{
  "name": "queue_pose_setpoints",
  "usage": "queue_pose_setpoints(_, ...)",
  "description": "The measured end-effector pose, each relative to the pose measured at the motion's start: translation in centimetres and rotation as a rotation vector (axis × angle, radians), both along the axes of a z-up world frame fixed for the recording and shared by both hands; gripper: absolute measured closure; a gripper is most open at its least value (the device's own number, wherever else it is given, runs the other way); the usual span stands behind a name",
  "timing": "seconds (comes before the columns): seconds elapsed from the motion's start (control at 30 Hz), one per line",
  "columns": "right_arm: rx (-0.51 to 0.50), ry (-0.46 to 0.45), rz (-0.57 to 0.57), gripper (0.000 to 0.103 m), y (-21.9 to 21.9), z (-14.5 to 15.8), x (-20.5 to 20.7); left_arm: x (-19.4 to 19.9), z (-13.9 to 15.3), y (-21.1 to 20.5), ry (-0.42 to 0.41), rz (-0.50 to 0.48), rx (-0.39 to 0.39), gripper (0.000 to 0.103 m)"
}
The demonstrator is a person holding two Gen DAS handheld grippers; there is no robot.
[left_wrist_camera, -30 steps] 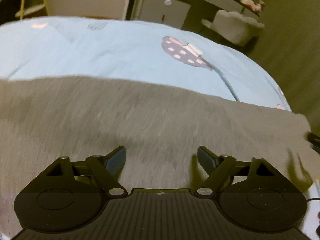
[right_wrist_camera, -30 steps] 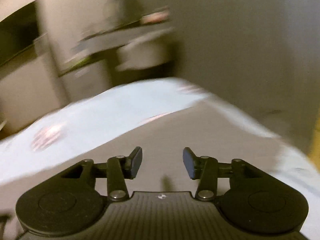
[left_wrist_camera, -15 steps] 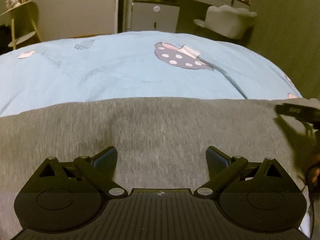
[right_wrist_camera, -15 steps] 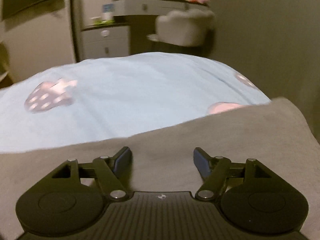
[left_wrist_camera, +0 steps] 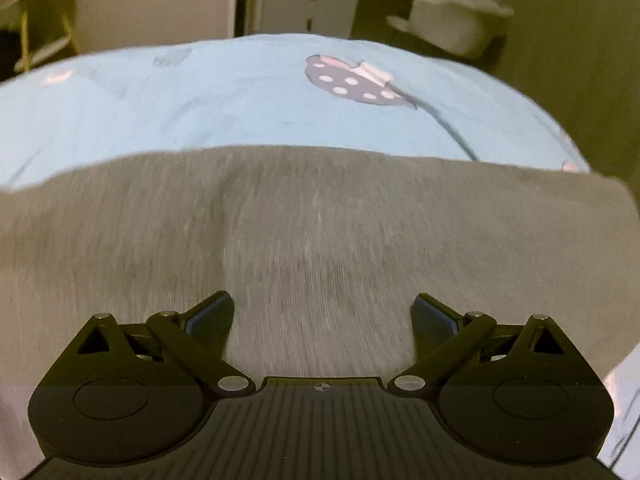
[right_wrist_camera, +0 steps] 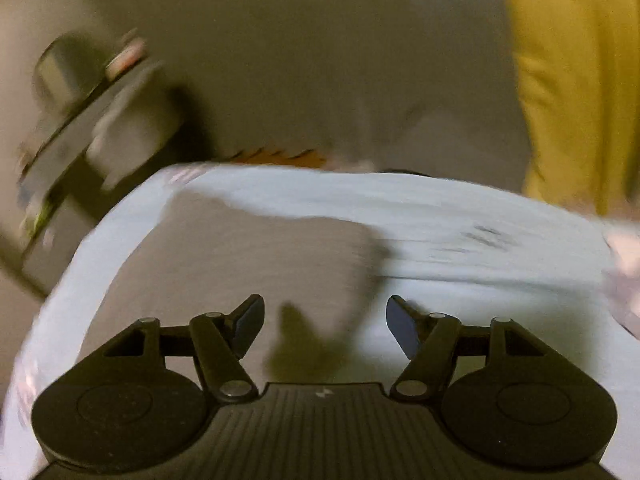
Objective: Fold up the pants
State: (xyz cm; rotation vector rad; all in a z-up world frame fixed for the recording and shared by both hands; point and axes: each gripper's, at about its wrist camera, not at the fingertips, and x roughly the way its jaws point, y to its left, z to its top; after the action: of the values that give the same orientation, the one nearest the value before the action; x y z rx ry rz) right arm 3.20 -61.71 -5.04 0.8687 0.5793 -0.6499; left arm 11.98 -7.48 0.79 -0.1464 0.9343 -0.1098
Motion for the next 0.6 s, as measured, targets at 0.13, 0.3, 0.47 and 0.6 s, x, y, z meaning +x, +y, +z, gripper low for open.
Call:
queue_pose_setpoints(0.13,0.127,-0.103,0.01,0.042,-2.2,-1.1,-1.2,-1.3,0.4,0.8,0.015,0.053,-0.077,0.003)
queue_pose_setpoints(0.3,0.259,-0.177,0.059,0.042,-2.6,-2.7,1.7,-2.5,0.6,1.3,0.043,0.076,-0.136,0.003)
queue_pose_setpoints(0.47,0.295,-0.196,0.036,0.069,-2.6,-2.7,4.1,-3.4,0.6,1.4,0.071,0.062,-0.139,0.003)
queue_pose_setpoints(0.6,0.215,-0.229,0.069,0.093,-1.6,-0.8,4.0,-3.6,0.6,1.8,0.08,0.057,-0.153,0.003)
